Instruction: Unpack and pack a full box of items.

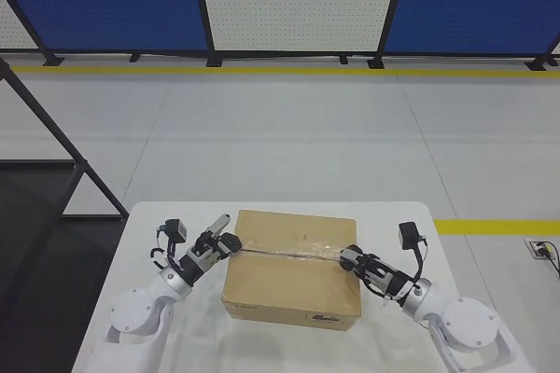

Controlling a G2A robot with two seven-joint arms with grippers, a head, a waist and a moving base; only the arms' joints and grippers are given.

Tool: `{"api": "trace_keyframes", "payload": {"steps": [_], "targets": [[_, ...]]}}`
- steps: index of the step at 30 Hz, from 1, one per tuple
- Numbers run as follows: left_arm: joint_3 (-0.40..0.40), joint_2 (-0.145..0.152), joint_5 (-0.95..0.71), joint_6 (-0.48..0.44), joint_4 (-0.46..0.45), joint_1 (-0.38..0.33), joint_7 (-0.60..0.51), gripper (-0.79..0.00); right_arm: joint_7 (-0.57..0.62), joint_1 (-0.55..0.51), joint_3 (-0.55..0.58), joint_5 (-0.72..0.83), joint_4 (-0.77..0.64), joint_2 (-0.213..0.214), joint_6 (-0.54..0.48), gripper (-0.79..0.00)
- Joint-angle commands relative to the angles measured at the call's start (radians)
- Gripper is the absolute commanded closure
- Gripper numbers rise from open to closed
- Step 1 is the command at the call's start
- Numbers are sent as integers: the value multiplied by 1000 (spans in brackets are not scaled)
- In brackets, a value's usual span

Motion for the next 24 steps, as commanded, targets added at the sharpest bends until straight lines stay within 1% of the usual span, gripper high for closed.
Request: {"api": "trace_keyframes", "payload": {"steps": [1, 2, 7, 24], "targets": [[1, 1, 0, 1, 0, -1, 1, -785, 1, -4, 3, -2, -4, 1, 4, -188], [1, 2, -2, 1, 1, -1, 3, -785, 1, -5, 4, -2, -5, 1, 7, -234], [5, 5, -3, 0, 3, -2, 3, -785, -1, -13, 11, 0, -11, 2, 6, -292], [25, 11, -13, -4, 17, -11, 11, -785, -23, -42, 38, -13, -38, 8, 15, -391]]}}
